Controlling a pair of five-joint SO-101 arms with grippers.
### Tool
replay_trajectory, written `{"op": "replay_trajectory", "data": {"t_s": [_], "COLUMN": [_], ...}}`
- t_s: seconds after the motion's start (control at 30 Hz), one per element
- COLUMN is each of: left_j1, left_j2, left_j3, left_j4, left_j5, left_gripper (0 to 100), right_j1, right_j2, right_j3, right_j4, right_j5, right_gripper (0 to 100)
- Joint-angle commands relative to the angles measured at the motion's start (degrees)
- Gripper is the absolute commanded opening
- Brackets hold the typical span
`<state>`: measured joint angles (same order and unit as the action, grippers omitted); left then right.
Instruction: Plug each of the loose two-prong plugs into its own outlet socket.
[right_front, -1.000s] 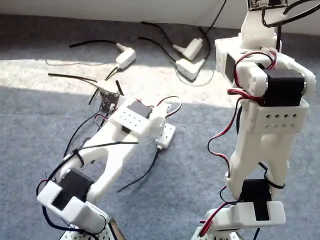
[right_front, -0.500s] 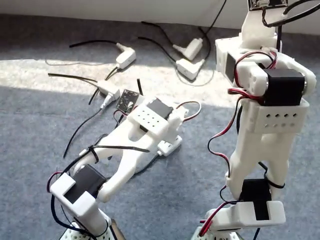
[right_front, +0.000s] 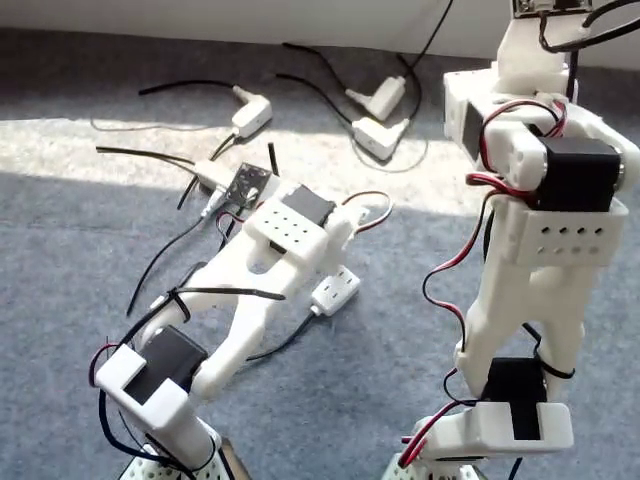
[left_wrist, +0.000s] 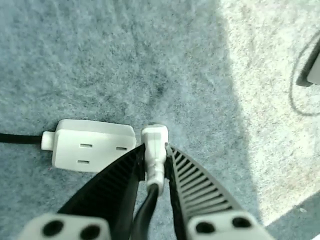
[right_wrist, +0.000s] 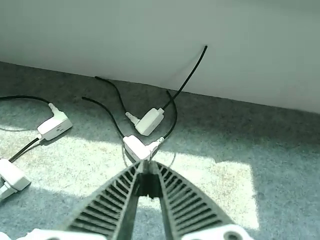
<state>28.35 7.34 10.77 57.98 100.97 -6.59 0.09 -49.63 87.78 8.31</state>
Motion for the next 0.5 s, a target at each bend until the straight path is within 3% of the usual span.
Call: {"op": "replay_trajectory", "data": {"t_s": [0.0, 0.23, 0.47], "left_j1": [-0.84, 2.15, 4.97], "left_j2": [-3.12, -3.82, -4.26], "left_j3": [-3.74, -1.63, 3.03], "left_j4": [0.44, 0.53, 1.23], "left_j5": [-4.4, -5.27, -5.27], "left_gripper": [1, 1, 1], "right_j1": [4.88, 10.15, 10.59], "right_j2": [-0.13, -0.04, -0.04], "right_j3": [-1.8, -1.54, -1.54], "right_j4": [-3.03, -6.11, -6.2], "right_j5": [-0.53, -0.26, -0.26], "right_gripper": [0.6, 0.6, 0.6]}}
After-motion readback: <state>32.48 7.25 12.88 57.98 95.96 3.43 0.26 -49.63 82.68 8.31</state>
